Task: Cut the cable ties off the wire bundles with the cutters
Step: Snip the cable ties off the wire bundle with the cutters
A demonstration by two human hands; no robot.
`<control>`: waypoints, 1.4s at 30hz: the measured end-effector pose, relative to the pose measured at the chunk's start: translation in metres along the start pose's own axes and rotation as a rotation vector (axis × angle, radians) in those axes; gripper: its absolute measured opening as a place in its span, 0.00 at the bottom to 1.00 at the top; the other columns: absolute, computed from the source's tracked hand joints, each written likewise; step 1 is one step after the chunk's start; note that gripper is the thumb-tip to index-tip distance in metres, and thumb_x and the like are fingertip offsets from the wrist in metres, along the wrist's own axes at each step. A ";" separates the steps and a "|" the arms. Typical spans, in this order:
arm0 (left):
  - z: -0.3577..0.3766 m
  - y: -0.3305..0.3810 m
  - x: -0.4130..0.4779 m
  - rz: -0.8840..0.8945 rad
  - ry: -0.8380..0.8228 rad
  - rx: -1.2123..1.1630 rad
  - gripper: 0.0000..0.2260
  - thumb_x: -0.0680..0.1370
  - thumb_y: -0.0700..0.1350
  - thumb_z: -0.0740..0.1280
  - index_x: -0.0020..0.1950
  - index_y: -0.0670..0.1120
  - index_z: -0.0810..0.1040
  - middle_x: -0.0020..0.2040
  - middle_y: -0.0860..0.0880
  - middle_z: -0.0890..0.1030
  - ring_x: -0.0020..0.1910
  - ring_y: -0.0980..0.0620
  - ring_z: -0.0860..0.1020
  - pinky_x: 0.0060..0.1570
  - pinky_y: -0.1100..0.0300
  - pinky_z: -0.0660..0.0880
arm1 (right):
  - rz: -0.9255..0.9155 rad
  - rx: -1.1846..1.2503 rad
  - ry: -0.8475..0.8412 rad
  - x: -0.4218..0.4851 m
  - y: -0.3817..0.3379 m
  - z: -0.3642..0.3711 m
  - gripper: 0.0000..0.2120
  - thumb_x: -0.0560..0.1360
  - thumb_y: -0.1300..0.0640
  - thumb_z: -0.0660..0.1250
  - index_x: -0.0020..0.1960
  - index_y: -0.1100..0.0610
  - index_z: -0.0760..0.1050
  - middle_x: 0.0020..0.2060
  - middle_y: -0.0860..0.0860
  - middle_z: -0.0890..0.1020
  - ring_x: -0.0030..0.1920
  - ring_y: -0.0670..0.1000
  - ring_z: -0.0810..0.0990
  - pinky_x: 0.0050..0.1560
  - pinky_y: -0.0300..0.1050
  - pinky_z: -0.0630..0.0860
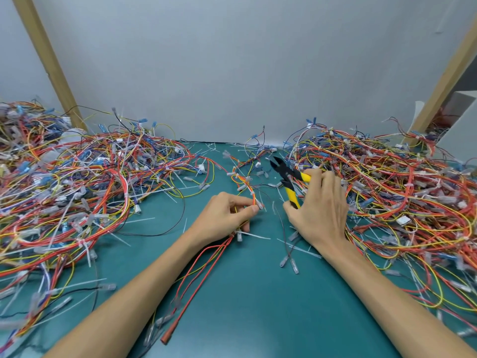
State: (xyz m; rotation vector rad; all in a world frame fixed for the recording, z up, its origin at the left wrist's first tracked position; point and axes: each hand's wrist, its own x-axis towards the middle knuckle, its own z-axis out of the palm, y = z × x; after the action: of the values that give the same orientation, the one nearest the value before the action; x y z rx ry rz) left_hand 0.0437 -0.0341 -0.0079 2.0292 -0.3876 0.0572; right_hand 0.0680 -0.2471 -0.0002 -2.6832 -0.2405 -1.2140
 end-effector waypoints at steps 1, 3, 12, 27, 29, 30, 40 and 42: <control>0.000 0.001 0.000 -0.006 -0.001 -0.005 0.08 0.80 0.50 0.65 0.52 0.53 0.84 0.26 0.53 0.79 0.23 0.57 0.70 0.27 0.70 0.67 | 0.031 0.017 0.006 0.001 0.001 0.001 0.30 0.61 0.47 0.75 0.57 0.57 0.68 0.46 0.55 0.72 0.44 0.56 0.70 0.43 0.50 0.70; 0.000 0.001 0.000 -0.019 -0.001 -0.016 0.08 0.80 0.51 0.65 0.51 0.53 0.84 0.26 0.53 0.79 0.24 0.55 0.70 0.27 0.69 0.67 | 0.076 0.041 0.018 0.001 0.003 0.002 0.31 0.61 0.48 0.76 0.58 0.57 0.67 0.47 0.55 0.73 0.46 0.57 0.71 0.43 0.51 0.71; -0.004 0.001 0.004 -0.014 -0.013 -0.158 0.10 0.82 0.47 0.62 0.59 0.51 0.81 0.30 0.52 0.79 0.25 0.56 0.72 0.26 0.65 0.70 | 0.168 0.612 0.076 0.002 0.008 -0.002 0.16 0.73 0.51 0.69 0.54 0.50 0.65 0.44 0.46 0.71 0.45 0.40 0.69 0.45 0.29 0.62; -0.019 0.025 0.012 -0.181 0.171 -0.214 0.08 0.81 0.44 0.63 0.50 0.40 0.76 0.31 0.50 0.81 0.20 0.53 0.74 0.19 0.64 0.69 | 0.240 0.771 0.007 0.007 0.011 0.001 0.10 0.80 0.42 0.57 0.47 0.46 0.73 0.28 0.45 0.81 0.31 0.39 0.81 0.36 0.39 0.75; -0.025 0.033 0.016 -0.161 0.274 -0.198 0.09 0.81 0.45 0.64 0.49 0.39 0.76 0.29 0.49 0.79 0.21 0.53 0.78 0.17 0.65 0.67 | 0.234 0.769 -0.004 0.006 0.011 0.001 0.10 0.79 0.42 0.57 0.45 0.45 0.72 0.28 0.47 0.80 0.30 0.42 0.80 0.35 0.44 0.76; -0.028 0.038 0.018 -0.158 0.324 -0.218 0.10 0.81 0.45 0.64 0.51 0.38 0.76 0.30 0.48 0.78 0.22 0.54 0.79 0.17 0.65 0.67 | 0.234 0.763 -0.013 0.006 0.011 0.001 0.11 0.79 0.41 0.57 0.45 0.45 0.72 0.28 0.47 0.80 0.29 0.43 0.80 0.35 0.48 0.76; -0.028 0.058 0.027 -0.411 0.317 -0.368 0.12 0.80 0.50 0.65 0.46 0.42 0.71 0.38 0.47 0.75 0.26 0.52 0.81 0.23 0.63 0.76 | 0.245 0.730 -0.087 0.008 0.012 0.000 0.12 0.76 0.43 0.59 0.44 0.50 0.72 0.29 0.50 0.79 0.30 0.51 0.81 0.36 0.54 0.76; -0.028 0.049 0.014 -0.473 0.288 -0.323 0.12 0.80 0.50 0.65 0.46 0.42 0.69 0.37 0.47 0.76 0.26 0.51 0.82 0.23 0.62 0.76 | 0.243 0.728 -0.107 0.008 0.012 -0.001 0.13 0.76 0.42 0.58 0.44 0.51 0.72 0.30 0.50 0.79 0.31 0.52 0.81 0.36 0.54 0.76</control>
State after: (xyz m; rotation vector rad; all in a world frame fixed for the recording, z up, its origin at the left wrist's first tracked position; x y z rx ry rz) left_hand 0.0460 -0.0341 0.0505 1.7124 0.2546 -0.0063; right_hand 0.0753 -0.2586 0.0052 -2.0625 -0.2914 -0.7206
